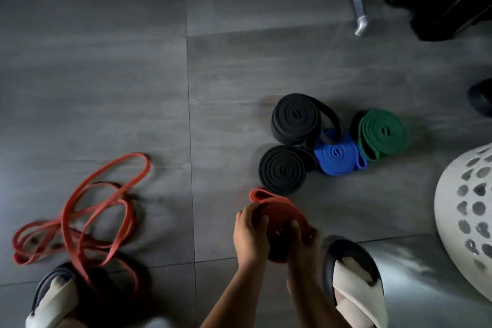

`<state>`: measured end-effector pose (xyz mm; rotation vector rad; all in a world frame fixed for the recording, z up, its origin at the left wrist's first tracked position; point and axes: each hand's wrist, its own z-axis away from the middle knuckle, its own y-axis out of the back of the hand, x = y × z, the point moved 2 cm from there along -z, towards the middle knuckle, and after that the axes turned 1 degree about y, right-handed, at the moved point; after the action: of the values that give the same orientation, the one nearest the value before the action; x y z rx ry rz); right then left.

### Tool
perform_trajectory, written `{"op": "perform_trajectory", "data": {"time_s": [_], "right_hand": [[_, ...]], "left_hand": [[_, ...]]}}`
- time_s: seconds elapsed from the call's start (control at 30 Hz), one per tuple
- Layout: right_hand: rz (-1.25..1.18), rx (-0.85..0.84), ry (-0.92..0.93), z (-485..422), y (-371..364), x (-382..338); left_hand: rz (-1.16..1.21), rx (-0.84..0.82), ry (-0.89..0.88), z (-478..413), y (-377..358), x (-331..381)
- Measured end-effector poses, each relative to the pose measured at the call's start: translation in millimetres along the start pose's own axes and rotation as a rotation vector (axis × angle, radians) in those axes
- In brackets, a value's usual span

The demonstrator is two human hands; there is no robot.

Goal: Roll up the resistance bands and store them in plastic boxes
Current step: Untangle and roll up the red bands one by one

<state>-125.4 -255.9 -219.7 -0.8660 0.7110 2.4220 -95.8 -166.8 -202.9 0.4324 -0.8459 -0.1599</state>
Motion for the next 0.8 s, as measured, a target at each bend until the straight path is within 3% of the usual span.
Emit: {"op": "perform_trajectory", "data": {"time_s": [0.2,0.43,0.7,0.8], "right_hand": [[0.394,0.102,0.213,-20.5,-12.4,3.6],[0.494,0.179,0.401,-20.9,-14.5,10.0],[0.609,0.155,0.352,-30.9,-5.8,13.4],[0.608,0.122,0.380,-30.3,-6.8,12.9]], "left_hand": [[-0.012,0.062,-0.058,-19.4,-12.8,-12.2],[-0.105,0.087,-0.170,-24.2,-12.4,-17.5],[-0.191,0.129,-0.262,-30.1,-12.8,-24.3],[-0.081,0.012,-0.196,-27.9,-9.9,-29.2]]}}
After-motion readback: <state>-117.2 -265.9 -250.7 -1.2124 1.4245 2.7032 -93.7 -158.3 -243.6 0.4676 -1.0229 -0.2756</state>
